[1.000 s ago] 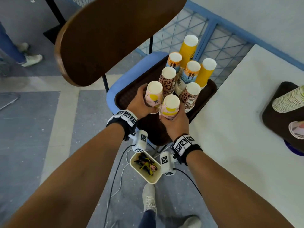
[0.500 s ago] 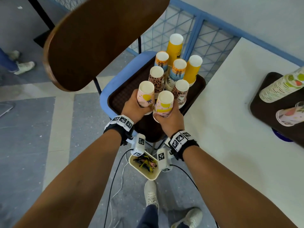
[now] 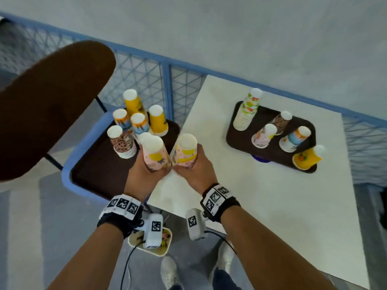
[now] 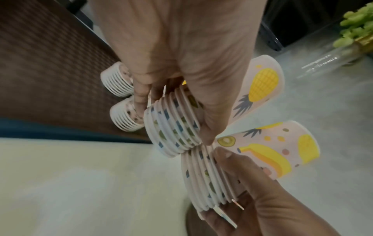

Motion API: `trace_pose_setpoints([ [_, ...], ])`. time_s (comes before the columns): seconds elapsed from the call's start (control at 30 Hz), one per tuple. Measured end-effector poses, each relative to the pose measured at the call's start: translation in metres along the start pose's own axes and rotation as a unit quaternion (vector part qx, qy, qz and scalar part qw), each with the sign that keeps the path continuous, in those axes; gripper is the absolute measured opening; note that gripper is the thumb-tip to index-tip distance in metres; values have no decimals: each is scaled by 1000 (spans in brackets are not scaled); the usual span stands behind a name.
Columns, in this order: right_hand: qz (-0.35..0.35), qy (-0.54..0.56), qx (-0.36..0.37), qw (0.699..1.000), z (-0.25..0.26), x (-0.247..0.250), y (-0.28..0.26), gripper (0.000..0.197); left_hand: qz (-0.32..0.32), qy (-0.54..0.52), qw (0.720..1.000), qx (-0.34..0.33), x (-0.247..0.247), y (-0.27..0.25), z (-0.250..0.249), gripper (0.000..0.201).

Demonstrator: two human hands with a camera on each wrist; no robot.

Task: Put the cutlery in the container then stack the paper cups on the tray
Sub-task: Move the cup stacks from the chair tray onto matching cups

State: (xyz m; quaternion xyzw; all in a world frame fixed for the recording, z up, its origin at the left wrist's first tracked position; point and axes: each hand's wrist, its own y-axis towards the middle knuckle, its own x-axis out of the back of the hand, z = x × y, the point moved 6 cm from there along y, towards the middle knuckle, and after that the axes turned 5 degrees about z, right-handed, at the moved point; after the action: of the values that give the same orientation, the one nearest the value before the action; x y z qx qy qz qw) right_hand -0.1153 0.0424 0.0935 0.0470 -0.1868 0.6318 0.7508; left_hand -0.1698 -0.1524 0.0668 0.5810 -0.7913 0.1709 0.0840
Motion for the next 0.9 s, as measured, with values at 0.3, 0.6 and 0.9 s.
trace_pose_setpoints([
  [0.3,-102,10,-20,994,-43,214,16,67,52,32,997,-53,-171,60,-127,74],
  [0.6,-174,-53,-48,982,-98,330,88,69,61,53,993,-81,-258,99,-203,76],
  [0.9,-91,-40,-97,990,-173,312,127,77,64,53,993,-84,-286,125,-207,76],
])
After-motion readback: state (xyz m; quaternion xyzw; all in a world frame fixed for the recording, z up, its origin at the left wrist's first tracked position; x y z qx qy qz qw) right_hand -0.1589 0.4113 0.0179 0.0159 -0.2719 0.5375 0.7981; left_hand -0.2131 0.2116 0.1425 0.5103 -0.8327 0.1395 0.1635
